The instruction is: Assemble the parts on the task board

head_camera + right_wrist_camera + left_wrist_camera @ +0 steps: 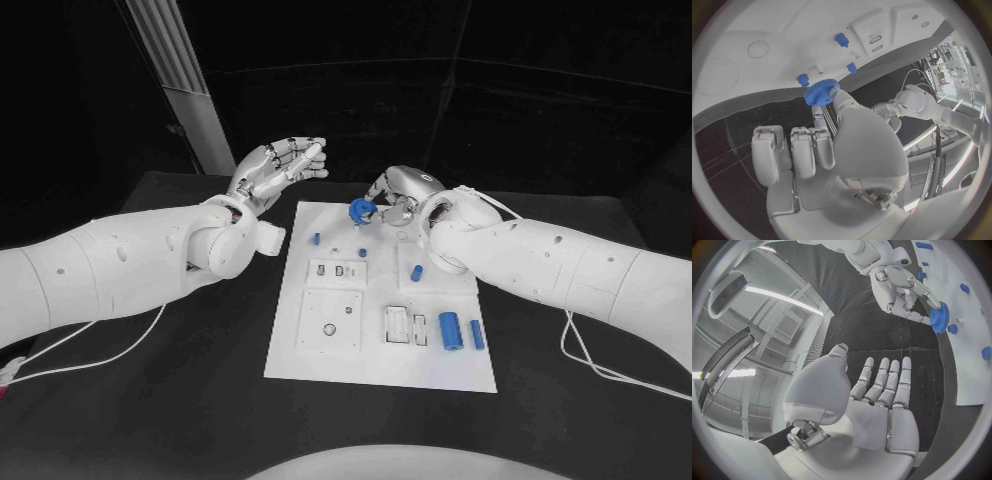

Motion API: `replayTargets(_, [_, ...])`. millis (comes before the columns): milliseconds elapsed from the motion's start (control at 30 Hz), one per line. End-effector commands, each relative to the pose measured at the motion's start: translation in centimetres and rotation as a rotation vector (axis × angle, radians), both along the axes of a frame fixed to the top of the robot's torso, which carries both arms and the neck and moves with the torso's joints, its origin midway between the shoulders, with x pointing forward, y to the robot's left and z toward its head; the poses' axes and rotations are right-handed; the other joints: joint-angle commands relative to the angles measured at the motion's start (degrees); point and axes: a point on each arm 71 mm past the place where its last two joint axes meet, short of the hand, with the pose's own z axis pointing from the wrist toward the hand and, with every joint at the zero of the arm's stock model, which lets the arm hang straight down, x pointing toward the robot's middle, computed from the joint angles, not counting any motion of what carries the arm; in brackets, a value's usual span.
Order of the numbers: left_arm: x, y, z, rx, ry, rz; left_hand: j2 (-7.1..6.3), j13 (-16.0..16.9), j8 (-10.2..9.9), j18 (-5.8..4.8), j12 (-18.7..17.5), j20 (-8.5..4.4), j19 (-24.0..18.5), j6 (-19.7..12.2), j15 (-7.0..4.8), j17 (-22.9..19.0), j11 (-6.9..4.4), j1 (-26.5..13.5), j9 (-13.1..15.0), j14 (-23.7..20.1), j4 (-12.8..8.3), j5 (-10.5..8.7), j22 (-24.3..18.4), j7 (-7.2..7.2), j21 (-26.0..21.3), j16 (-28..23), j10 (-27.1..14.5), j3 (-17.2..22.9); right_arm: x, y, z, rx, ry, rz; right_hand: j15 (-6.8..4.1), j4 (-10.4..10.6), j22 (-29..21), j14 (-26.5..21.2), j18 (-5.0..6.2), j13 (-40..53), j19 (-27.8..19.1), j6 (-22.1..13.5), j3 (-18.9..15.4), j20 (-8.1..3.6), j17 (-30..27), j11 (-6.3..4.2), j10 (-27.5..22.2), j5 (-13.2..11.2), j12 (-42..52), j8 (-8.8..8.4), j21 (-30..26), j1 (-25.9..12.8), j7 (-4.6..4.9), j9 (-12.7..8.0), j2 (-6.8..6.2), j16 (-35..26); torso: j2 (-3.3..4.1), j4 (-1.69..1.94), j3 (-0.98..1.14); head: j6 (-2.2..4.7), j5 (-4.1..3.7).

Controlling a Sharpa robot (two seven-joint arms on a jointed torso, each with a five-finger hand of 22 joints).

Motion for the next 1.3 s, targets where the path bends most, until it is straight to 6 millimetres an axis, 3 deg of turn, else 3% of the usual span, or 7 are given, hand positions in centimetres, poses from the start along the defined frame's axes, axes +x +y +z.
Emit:
replayTargets(33, [-0.3,0.0,1.1,-0.058,-0.138,-0.016,0.51,0.0,0.2,-0.34,0.2,-0.06,-0.4,-0.4,0.02,0.0,0.04,0.1,-0.1,-0.3,0.0,0.11,-0.1,7.91,-0.2,-0.3,-0.4,-0.4,0.2,0.1,-0.1,-0.037,0.005,0.01,0.45,-0.3,15.1,5.9,-0.43,14.9,5.9,0.2,0.2,0.29,15.1,0.39,6.0,-0.1,0.1,0.33,0.2,0.1,0.2,0.0,0.32,0.1,-0.06,0.0,-0.01,-0.22,0.13])
replayTargets(300, [-0.3,0.0,1.1,-0.058,-0.139,-0.015,0.54,0.0,0.3,-0.35,0.2,-0.06,-0.5,-0.4,0.02,0.0,0.04,0.1,-0.1,-0.3,0.0,0.12,-0.1,7.91,-0.2,-0.3,-0.4,-0.5,0.5,0.3,-0.5,-0.067,0.03,0.002,0.55,-0.4,15.1,5.9,-0.43,14.9,5.9,0.0,0.3,0.39,15.1,0.48,6.0,-0.3,0.1,0.07,0.2,0.0,0.28,-0.1,0.39,0.1,-0.05,0.12,-0.02,-0.27,0.11])
replayTargets(433, [-0.3,0.1,1.1,-0.057,-0.139,-0.014,0.54,0.0,0.3,-0.35,0.2,-0.06,-0.5,-0.4,0.02,0.0,0.04,0.1,-0.1,-0.3,0.0,0.12,-0.1,7.91,-0.2,-0.3,-0.4,-0.5,0.6,0.3,-0.7,-0.088,0.041,0.002,0.59,-0.5,15.1,5.9,-0.43,14.9,5.9,-0.2,0.3,0.44,15.1,0.52,6.0,-0.4,0.1,-0.08,0.2,0.0,0.32,-0.1,0.42,0.1,-0.08,-0.1,0.01,-0.55,0.44])
replayTargets(1300, [-0.3,0.1,1.2,-0.057,-0.14,-0.013,0.54,0.0,0.3,-0.35,0.2,-0.06,-0.5,-0.4,0.02,0.0,0.04,0.1,-0.1,-0.3,0.0,0.12,-0.1,7.91,-0.2,-0.3,-0.4,-0.5,0.8,1.6,-1.4,-0.132,0.088,0.015,0.66,-0.9,15.1,5.9,-0.43,14.9,5.9,-0.6,0.6,0.59,15.1,0.52,6.0,-1.0,0.1,-0.58,0.2,0.1,0.28,-0.3,0.62,0.1,-0.03,-0.06,0.01,-1.02,0.3])
